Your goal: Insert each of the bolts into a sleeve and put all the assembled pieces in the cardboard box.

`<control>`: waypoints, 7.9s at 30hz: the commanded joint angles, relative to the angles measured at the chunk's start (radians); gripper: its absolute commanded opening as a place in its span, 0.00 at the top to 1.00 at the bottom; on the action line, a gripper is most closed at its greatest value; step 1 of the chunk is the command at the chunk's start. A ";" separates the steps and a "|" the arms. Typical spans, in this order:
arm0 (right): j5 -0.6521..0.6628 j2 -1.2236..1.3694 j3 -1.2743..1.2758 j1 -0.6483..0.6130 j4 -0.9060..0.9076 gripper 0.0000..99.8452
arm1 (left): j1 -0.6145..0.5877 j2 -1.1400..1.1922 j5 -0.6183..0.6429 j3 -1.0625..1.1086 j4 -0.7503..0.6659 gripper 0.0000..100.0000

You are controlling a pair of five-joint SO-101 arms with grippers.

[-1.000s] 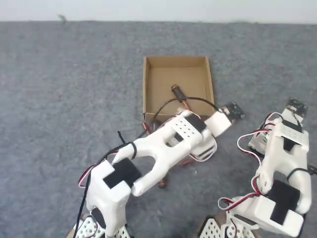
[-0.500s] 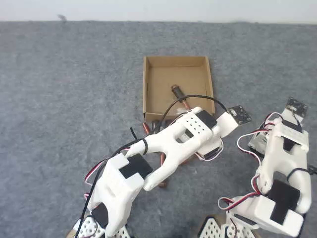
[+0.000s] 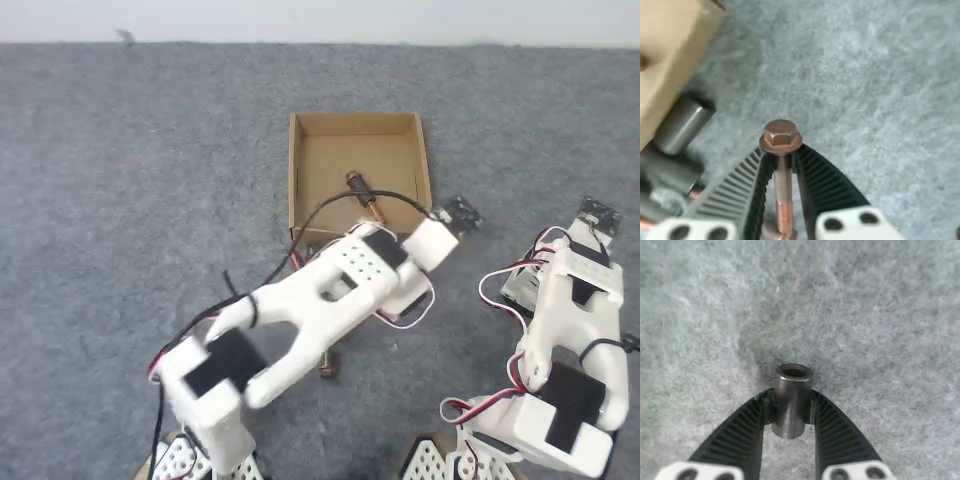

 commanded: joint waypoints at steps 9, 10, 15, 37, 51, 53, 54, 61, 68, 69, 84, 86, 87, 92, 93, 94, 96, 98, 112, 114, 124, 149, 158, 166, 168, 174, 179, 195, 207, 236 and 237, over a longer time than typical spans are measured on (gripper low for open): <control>0.011 -0.002 -0.061 -0.033 -0.007 0.99 | -0.184 -0.400 0.143 0.127 -0.038 0.98; 0.011 -0.002 -0.061 -0.033 -0.007 0.99 | -0.210 -0.420 0.144 0.136 -0.038 0.98; 0.011 -0.002 -0.061 -0.033 -0.007 0.99 | -0.322 -0.520 0.147 0.186 -0.038 0.99; 0.011 -0.002 -0.060 -0.062 -0.007 0.99 | -1.008 -1.011 0.239 0.900 -0.430 0.99; 0.011 -0.008 -0.146 -0.157 0.005 0.99 | -1.054 -1.039 0.235 1.067 -0.486 0.99; 0.011 -0.005 -0.184 -0.166 0.005 0.99 | -1.054 -1.039 0.235 1.069 -0.493 0.99; 0.011 -0.004 -0.207 -0.170 0.005 0.99 | -1.054 -1.039 0.235 1.069 -0.493 0.99; 0.011 -0.002 -0.388 -0.234 -0.002 0.99 | -1.054 -1.039 0.235 1.069 -0.493 0.99; 0.006 0.007 -0.430 -0.364 -0.122 0.99 | -1.054 -1.039 0.233 1.069 -0.494 0.99; 0.006 0.018 -0.433 -0.377 -0.157 0.99 | -1.054 -1.039 0.233 1.069 -0.494 0.99; 0.006 0.174 -0.425 -0.430 -0.722 0.99 | -1.030 -1.039 0.233 1.075 -0.509 0.99; 0.006 0.163 -0.390 -0.443 -0.769 0.99 | -1.014 -1.039 0.233 1.092 -0.540 0.99; 0.008 0.154 -0.362 -0.449 -0.805 0.99 | -1.013 -1.039 0.233 1.095 -0.548 0.99; 0.003 0.067 -0.147 -0.458 -1.122 0.99 | -1.013 -1.040 0.233 1.096 -0.551 0.99; 0.003 0.050 -0.101 -0.464 -1.190 0.99 | -1.013 -1.040 0.233 1.096 -0.551 0.99; 0.003 0.035 -0.060 -0.467 -1.245 0.99 | -1.013 -1.040 0.233 1.096 -0.551 0.99; 0.005 0.005 0.025 -0.483 -1.334 0.99 | -1.013 -1.040 0.233 1.096 -0.551 0.99; 0.005 -0.035 0.110 -0.495 -1.400 0.99 | -1.011 -1.040 0.233 1.096 -0.551 0.99; 0.003 -0.410 0.746 -0.710 -1.856 0.99 | -1.011 -1.040 0.233 1.096 -0.551 0.99; 0.002 -0.458 0.829 -0.746 -1.936 0.99 | -1.011 -1.042 0.233 1.098 -0.551 0.99; 0.002 -0.519 0.913 -0.814 -1.919 0.99 | -1.011 -1.045 0.233 1.099 -0.551 0.99; 0.071 -0.232 0.910 -0.894 -2.112 0.99 | -1.010 -1.039 0.233 1.099 -0.572 0.99; 0.109 0.213 0.842 -0.900 -2.531 0.99 | -1.010 -1.039 0.233 1.099 -0.574 0.99; 0.238 0.392 0.868 -1.029 -2.686 0.99 | -1.010 -1.039 0.233 1.099 -0.578 0.99; 0.236 0.371 0.876 -1.029 -2.686 0.99 | -1.010 -1.039 0.233 1.101 -0.578 0.99; 0.199 0.328 0.887 -1.029 -2.680 0.99 | -1.002 -1.046 0.233 1.098 -0.588 0.99; 0.199 0.328 0.887 -1.029 -2.661 0.99 | -0.964 -1.048 0.236 1.099 -0.707 0.99; 0.198 0.329 0.887 -1.029 -2.660 0.99 | -0.775 -1.048 0.239 1.095 -1.025 0.99; 0.195 0.329 0.865 -1.035 -2.588 0.99 | -0.554 -1.048 0.241 1.098 -1.151 0.99; 0.195 0.329 0.732 -1.110 -2.384 0.99 | -0.431 -1.743 0.431 1.311 -0.799 0.99; 0.195 0.329 0.732 -1.110 -2.385 0.99 | -0.433 -1.743 0.431 1.328 -0.818 0.99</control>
